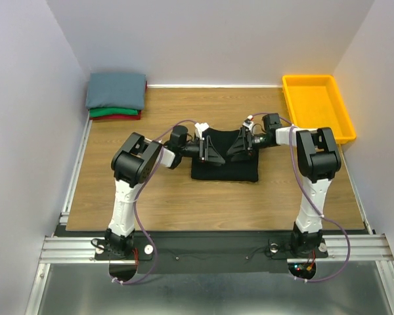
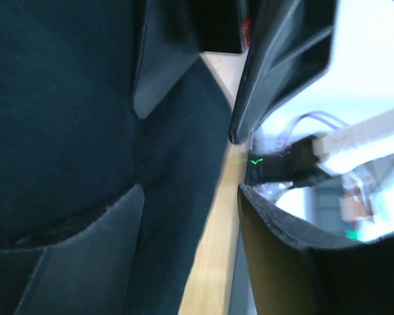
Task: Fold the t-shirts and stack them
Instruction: Fold the tshirt
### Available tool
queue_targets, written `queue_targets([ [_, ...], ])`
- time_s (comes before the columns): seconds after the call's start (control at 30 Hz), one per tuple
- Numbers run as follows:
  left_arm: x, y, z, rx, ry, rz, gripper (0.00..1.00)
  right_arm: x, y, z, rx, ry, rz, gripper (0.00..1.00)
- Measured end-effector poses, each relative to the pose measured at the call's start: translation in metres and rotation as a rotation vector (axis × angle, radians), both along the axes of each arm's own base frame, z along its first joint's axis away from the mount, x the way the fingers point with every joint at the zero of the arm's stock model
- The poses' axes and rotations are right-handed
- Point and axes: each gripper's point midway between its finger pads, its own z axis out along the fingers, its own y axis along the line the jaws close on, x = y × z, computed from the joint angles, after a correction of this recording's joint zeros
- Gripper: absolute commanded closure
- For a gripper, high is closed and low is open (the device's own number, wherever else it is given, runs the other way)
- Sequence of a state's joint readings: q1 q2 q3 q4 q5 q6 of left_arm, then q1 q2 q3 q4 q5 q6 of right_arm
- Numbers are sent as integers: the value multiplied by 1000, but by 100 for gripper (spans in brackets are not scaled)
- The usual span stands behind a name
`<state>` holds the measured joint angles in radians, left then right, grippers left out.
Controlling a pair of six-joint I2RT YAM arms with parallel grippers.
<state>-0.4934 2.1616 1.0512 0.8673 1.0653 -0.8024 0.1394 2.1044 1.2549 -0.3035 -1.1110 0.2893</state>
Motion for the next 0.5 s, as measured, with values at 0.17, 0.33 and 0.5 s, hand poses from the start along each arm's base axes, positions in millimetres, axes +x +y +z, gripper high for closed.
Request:
queue_targets([
  [0.17, 24, 22, -2, -24, 34, 68, 28, 2, -6, 0, 38, -2, -1, 20],
  [0.33, 40, 45, -3, 8, 9, 117, 27, 2, -20, 7, 83, -12, -8, 0],
  [0.5, 17, 58, 12, 44, -28, 102, 24, -2, -34, 24, 40, -62, 1, 0],
])
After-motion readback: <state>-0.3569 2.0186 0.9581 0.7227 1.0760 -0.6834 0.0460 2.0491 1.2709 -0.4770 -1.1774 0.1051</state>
